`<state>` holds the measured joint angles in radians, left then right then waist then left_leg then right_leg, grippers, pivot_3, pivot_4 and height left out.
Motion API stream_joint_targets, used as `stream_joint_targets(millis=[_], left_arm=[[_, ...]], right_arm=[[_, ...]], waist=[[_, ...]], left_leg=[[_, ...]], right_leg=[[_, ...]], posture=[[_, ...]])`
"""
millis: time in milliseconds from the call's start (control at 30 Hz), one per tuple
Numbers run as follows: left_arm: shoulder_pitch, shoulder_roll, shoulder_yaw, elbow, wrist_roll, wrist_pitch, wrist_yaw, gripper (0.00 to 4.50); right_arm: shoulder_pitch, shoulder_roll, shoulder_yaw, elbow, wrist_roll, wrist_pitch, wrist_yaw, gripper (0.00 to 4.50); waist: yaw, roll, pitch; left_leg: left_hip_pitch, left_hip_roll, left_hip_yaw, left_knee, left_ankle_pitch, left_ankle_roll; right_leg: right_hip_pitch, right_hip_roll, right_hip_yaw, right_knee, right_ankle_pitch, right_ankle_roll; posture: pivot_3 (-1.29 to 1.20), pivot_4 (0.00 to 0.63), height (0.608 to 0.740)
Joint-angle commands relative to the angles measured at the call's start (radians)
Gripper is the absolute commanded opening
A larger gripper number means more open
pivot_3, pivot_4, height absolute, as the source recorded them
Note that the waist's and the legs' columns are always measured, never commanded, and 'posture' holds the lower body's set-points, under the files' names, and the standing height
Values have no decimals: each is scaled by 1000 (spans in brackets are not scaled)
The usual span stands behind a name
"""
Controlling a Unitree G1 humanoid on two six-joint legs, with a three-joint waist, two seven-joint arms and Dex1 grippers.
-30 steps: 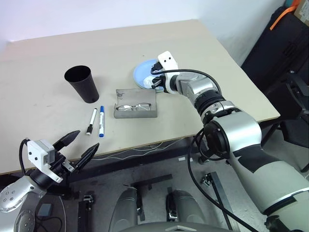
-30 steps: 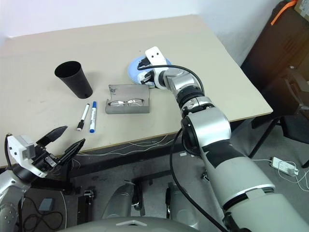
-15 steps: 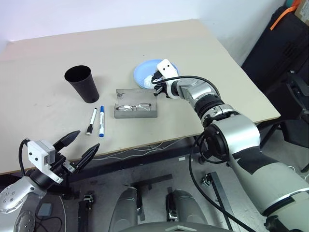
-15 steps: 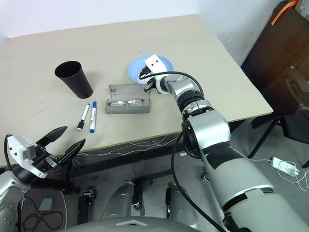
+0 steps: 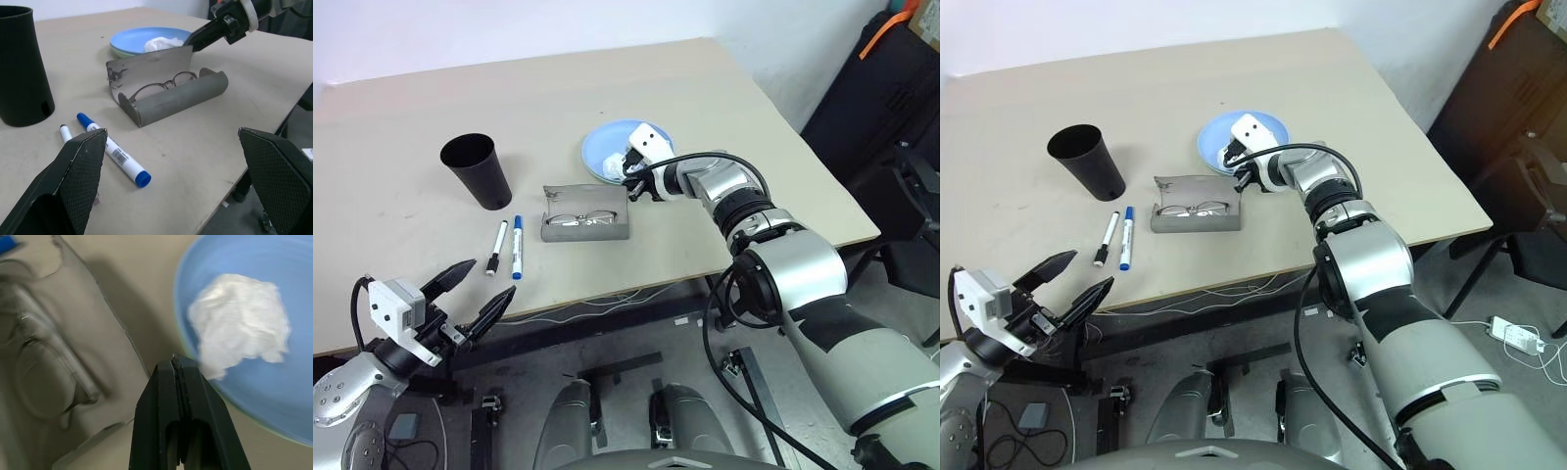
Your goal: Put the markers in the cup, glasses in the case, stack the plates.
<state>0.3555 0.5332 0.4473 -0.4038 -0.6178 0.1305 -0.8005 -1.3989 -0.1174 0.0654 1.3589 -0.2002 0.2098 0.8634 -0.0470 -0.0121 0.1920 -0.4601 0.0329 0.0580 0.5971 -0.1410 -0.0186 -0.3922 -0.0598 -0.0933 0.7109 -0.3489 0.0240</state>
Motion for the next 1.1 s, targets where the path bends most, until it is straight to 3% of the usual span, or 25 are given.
stream_joint_targets(millis=[33, 600, 833, 1100], left_arm=[[2, 9, 5, -21, 6, -2, 4, 4500], [-43, -12, 54, 64, -18, -35, 5, 4500], [-69, -5, 60, 86, -5, -19, 42, 4500], [-154, 29, 88, 66, -35, 102, 182, 4500]], right_arm=[[-25, 23, 15, -29, 5, -13, 92, 19], [48, 43, 89, -152, 27, -11, 390, 19], [111, 56, 123, -193, 17, 7, 363, 19], [97, 17, 60, -269, 112, 32, 421, 19]], waist=[[1, 0, 0], [6, 0, 0], [4, 0, 0], [5, 0, 0]], left_leg=[[0, 0, 0, 0, 0, 0], [-1, 0, 0, -2, -1, 1], [0, 0, 0, -2, -1, 1], [-1, 0, 0, -2, -1, 1]], right_leg=[[0, 0, 0, 0, 0, 0], [2, 0, 0, -8, 2, 3], [3, 0, 0, -8, 2, 3], [2, 0, 0, -8, 3, 3]], posture=[[0, 150, 717], [0, 150, 717], [0, 150, 717], [0, 150, 717]])
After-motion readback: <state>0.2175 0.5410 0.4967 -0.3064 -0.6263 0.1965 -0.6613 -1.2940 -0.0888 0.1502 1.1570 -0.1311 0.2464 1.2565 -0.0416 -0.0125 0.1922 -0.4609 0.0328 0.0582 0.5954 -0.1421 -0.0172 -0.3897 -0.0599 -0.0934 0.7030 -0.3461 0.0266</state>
